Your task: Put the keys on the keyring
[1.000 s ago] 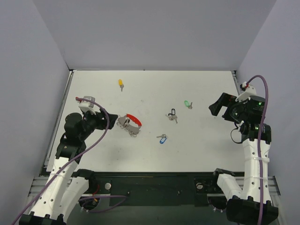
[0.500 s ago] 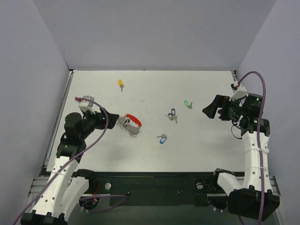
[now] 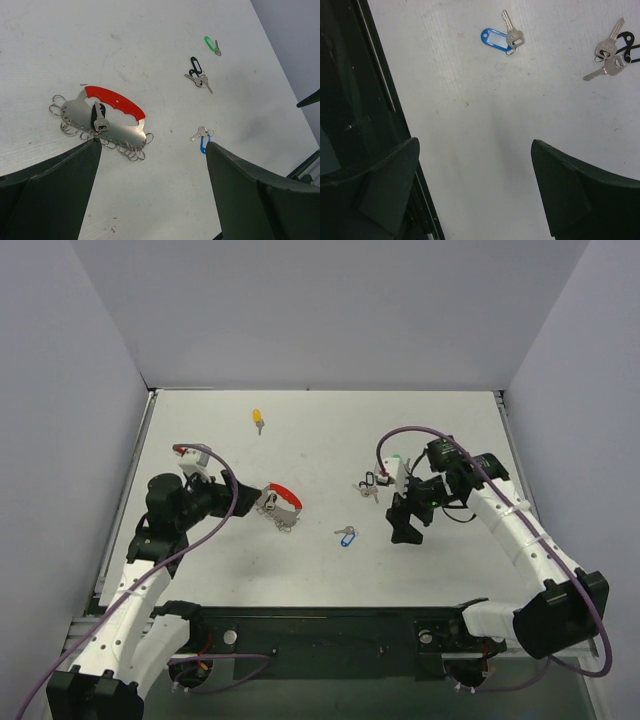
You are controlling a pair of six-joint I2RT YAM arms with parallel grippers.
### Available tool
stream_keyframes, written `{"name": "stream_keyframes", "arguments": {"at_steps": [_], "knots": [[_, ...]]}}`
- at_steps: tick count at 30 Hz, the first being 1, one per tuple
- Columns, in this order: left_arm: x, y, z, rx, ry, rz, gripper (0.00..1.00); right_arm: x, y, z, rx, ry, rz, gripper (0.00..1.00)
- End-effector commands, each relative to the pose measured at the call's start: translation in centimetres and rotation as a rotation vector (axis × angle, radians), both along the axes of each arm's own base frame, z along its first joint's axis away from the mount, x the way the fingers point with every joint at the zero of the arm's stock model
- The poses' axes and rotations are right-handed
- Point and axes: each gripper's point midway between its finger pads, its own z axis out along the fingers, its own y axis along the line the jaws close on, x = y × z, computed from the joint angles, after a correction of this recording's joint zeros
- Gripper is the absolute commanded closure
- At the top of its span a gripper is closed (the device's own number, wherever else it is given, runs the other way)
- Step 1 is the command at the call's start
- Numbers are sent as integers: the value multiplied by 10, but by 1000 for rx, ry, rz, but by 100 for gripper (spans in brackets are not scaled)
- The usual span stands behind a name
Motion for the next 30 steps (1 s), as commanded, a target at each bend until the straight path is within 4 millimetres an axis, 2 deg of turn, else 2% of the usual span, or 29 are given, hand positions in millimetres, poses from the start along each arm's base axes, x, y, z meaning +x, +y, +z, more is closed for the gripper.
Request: {"name": "stream_keyframes", "arguments": {"at_steps": [1, 4, 6, 7, 8, 9, 10, 13, 17, 22, 30], "knots": [[4, -3, 16, -8, -47, -26, 4, 18, -4, -10, -103, -29, 126, 14], [5, 1, 15, 3, -51, -7, 4, 42, 15, -12, -54, 112, -134, 32], [6, 4, 15, 8, -55, 7, 4, 47, 31, -26, -55, 147, -237, 34], [7, 5, 15, 9, -55, 14, 4, 47, 25, -41, -100, 144, -295, 34], [8, 6, 16, 9, -56, 17, 4, 50, 35, -42, -78, 130, -339, 34], [8, 7, 16, 7, -57, 21, 5, 51, 33, -53, -99, 134, -380, 34], [9, 8, 16, 8, -57, 25, 4, 57, 40, -54, -65, 155, -462, 35], [12, 13, 14, 7, -53, 41, 5, 65, 42, -68, -80, 190, -587, 39], [15, 17, 14, 1, -51, 55, 5, 66, 58, -83, -114, 261, -578, 50], [17, 19, 13, -3, -44, 58, 5, 55, 71, -99, -161, 317, -529, 52], [18, 19, 11, -12, -38, 54, 5, 50, 66, -123, -243, 366, -516, 58]]}}
